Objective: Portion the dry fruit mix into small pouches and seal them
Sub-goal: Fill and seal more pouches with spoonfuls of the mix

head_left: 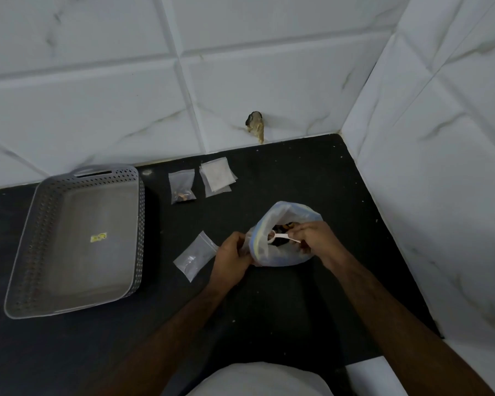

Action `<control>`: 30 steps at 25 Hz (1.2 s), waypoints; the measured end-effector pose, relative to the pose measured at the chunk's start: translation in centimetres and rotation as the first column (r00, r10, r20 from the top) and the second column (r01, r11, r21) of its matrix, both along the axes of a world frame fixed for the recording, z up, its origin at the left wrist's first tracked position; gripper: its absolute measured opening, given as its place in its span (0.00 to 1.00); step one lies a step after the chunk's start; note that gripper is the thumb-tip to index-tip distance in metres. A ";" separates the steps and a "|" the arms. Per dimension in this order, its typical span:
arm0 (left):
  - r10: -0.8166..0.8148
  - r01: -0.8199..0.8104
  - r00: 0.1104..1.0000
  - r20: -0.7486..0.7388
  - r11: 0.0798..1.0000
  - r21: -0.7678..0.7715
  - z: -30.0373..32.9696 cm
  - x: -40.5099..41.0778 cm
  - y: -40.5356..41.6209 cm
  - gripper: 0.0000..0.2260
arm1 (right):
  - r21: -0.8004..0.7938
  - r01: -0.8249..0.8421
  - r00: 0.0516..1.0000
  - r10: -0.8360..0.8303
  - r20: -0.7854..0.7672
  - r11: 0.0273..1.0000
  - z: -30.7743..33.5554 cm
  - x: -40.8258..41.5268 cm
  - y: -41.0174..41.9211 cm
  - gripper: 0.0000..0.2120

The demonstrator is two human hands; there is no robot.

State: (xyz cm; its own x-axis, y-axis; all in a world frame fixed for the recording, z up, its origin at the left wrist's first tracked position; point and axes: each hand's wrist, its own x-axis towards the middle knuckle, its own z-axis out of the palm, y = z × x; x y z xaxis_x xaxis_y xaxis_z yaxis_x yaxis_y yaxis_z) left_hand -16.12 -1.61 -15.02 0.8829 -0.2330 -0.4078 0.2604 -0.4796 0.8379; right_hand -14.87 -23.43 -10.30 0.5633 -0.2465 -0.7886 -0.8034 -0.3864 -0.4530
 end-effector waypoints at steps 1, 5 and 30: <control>-0.033 0.032 0.999 0.038 0.999 0.036 -0.2 0.1 0.1 0.10 | -0.033 -0.031 0.997 0.033 0.075 0.999 -0.2 -0.1 0.1 0.10; -0.043 0.039 0.995 0.088 0.998 0.041 -0.6 -0.1 0.0 0.13 | -0.323 -0.214 0.940 0.284 0.188 0.922 -1.2 -0.6 1.5 0.07; -0.250 0.245 0.965 0.079 0.967 0.072 1.1 3.0 0.3 0.18 | 0.230 0.175 0.926 -0.239 0.292 0.957 -1.3 -1.8 -0.1 0.08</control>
State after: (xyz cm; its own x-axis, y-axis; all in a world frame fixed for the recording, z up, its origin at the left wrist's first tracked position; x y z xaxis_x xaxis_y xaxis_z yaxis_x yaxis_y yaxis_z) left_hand -13.07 -1.36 -13.96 0.8335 -0.4257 -0.3523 0.0545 -0.5711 0.8191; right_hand -16.63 -23.52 -11.65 0.7421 -0.2428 -0.6248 -0.6602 -0.1041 -0.7438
